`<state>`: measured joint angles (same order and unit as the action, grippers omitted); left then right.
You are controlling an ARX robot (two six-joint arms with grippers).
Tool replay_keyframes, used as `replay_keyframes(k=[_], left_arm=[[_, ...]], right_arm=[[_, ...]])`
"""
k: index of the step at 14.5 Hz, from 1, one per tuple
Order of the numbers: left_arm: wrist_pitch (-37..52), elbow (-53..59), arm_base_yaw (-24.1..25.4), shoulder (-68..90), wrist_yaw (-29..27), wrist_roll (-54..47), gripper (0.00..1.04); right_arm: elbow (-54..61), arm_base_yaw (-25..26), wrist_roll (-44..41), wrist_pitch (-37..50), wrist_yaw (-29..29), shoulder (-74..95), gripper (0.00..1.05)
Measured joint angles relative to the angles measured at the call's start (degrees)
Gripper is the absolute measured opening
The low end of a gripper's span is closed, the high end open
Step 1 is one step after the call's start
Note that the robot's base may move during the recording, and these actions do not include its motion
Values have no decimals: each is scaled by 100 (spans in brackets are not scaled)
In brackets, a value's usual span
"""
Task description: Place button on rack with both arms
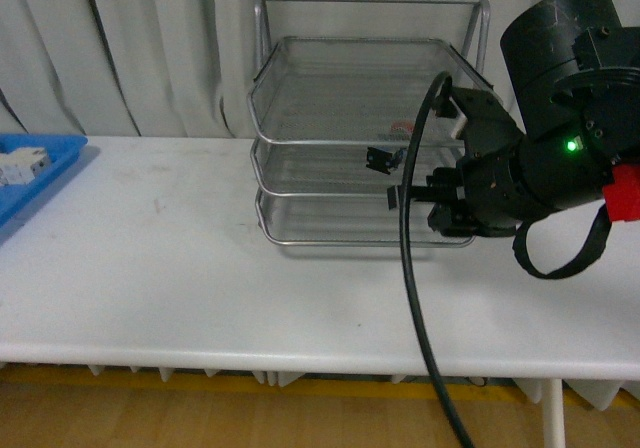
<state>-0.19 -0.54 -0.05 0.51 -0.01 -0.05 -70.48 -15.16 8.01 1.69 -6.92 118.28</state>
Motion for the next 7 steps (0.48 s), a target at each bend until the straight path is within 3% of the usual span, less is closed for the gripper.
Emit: replay_keyframes(k=[4,7], left_arm=[[0,0,0,0,0,0,98],[0,0,0,0,0,0,98]], right_arm=[[1329,-9,177,313,-673,-1338,2],[1934,1239,664,490,-774,-2402,2]])
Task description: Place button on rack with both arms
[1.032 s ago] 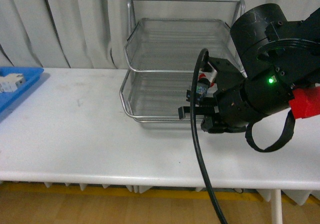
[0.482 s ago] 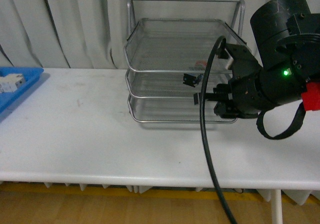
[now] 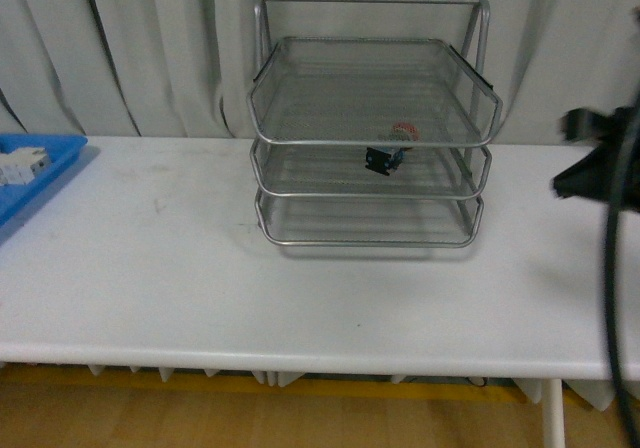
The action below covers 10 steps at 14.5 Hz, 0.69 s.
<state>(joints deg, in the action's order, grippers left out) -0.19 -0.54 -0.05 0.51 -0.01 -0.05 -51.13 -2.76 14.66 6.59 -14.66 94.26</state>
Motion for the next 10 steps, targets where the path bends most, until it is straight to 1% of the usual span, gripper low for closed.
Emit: replay_keyframes(k=[1,2,3,4,5,6,7,9,10], left_arm=[[0,0,0,0,2,0,98],[0,0,0,0,2,0,98],[0,0,0,0,2,0,98],[4,0,0,0,-2,2,98],[0,0,4,0,2,2,98],[0,0,4,0,2,0,98],[0,0,4,0,0,2,98],[0,0,4,0,2,0,98],[0,0,4,0,2,0,98]], right_arm=[[0,529,57,42,118,-284,2],[-9,813,57,79,122,-479,2],[407,896,-293,1768,581,-507,2],[1204,949,-828,3058,774,-859,2],[1805,946,-1102,3613,778,-1287,2],[2221,894,-1285,3611,901,-2031,2],[2479,796,-1327,3429,992,-2586,2],[3167,330,-1384,2785,1379,-3738,2],[3512,225,-1427,2402,1370,-4301,2]])
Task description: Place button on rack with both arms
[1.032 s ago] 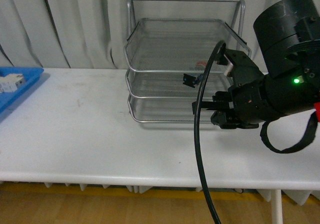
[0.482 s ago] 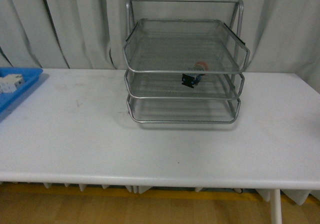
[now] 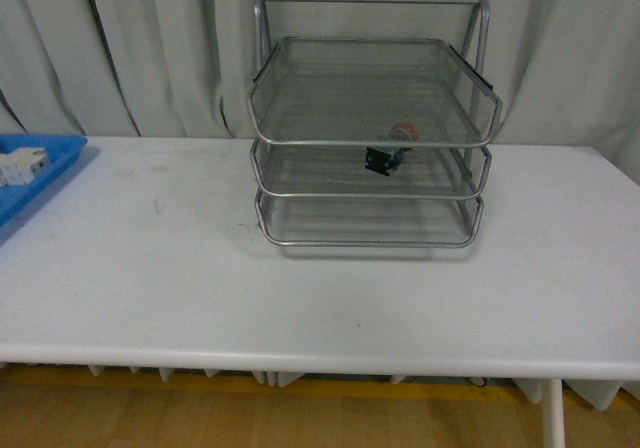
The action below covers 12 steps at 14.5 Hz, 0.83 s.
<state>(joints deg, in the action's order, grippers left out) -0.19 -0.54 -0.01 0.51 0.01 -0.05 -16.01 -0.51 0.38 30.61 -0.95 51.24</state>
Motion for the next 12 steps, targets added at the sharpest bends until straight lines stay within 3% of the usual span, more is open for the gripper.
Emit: replay_keyframes(k=[4,12], left_arm=[[0,0,0,0,-2,0,98],[0,0,0,0,0,0,98]], right_arm=[[981,52,-2,-1976,107,-3289,2],[1325,52,0,-2472,105,-4199,2]])
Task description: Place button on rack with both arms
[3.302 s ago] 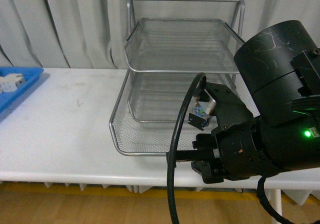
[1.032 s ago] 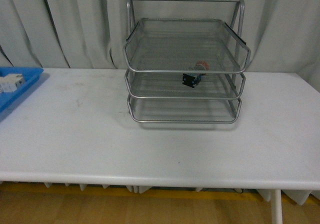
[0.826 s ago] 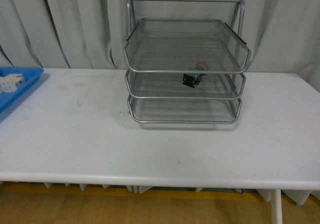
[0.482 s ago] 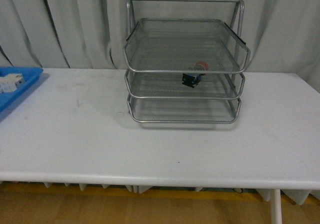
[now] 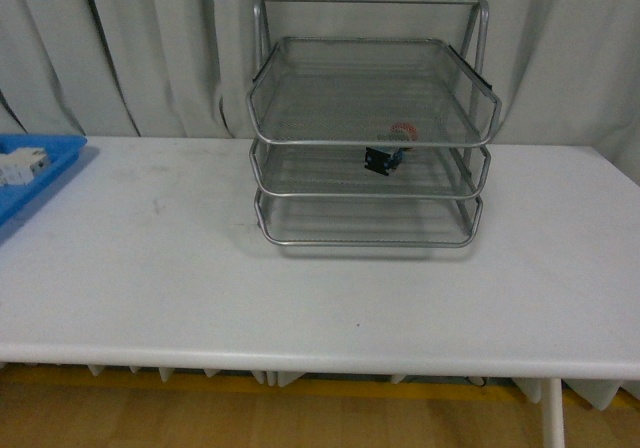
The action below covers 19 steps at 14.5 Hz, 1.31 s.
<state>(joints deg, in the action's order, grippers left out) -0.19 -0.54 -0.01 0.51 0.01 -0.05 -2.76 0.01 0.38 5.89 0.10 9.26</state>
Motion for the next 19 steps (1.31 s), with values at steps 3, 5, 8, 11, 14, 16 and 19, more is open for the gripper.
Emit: replay_keyframes(k=[3,5,8,11,14,16,19], left_arm=[[4,0,0,0,-2,2,98],[4,0,0,0,-4,2,98],[2,0,0,0,-2,2,98],[2,0,0,0,-2,2,98],[2,0,0,0,-2,2,98],[2,0,0,0,-2,2,98],[2,0,0,0,-2,2,98]], right_arm=[[212,0,-7,-627,-9,-903,2],[212,0,-7,-605,-7,-903,2],[212,0,-7,-605,-7,-903,2],[212,0,-7,-605,-9,-903,2],[212,0,-13,-605,-7,-903,37],[212,0,-13,-605,-7,-903,64],[212,0,-11,-605,-7,-903,100]])
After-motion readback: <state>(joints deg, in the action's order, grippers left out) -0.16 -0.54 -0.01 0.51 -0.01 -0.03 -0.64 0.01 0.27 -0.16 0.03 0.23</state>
